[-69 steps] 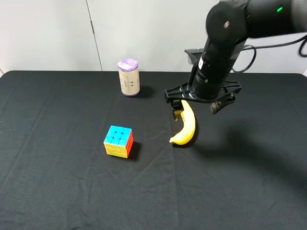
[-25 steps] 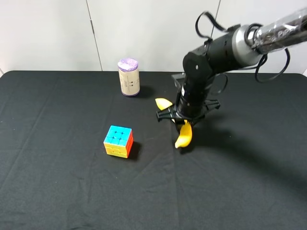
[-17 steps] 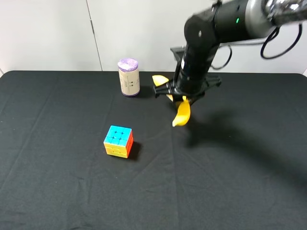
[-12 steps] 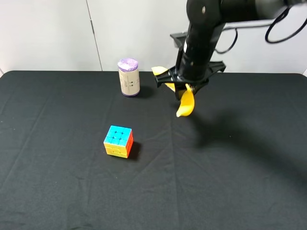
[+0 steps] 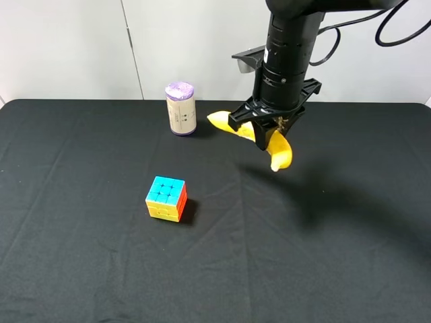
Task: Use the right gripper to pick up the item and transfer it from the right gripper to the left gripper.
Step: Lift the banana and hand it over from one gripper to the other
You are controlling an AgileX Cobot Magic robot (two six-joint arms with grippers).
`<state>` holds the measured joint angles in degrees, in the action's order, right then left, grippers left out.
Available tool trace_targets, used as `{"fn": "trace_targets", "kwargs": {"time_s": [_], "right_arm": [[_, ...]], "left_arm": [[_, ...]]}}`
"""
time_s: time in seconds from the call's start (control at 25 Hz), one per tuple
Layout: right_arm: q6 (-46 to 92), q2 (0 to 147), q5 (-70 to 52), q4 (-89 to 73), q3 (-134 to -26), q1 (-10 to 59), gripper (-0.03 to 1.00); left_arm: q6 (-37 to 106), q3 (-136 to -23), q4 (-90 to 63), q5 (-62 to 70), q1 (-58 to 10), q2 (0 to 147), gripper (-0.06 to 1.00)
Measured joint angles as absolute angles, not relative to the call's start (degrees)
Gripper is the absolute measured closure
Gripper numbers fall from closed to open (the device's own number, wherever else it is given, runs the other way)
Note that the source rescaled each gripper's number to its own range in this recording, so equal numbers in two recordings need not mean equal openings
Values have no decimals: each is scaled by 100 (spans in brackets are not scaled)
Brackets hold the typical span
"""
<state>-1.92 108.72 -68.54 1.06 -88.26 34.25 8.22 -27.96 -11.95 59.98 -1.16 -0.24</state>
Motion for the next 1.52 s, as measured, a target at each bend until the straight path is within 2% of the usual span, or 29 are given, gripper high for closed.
{"fn": "trace_targets", "kwargs": {"time_s": [0.72, 1.2, 1.52], "right_arm": [[1443, 9372, -6946, -644, -8794, 3425, 96], [2395, 8342, -6969, -1033, -7224, 3425, 96], [3374, 8223, -6984, -1412, -7027, 3425, 96]], "left_arm": [[822, -2796, -1195, 5998, -116, -24, -3], [822, -2796, -1195, 5998, -116, -24, -3], [822, -2796, -1200, 5998, -116, -24, -3]]}}
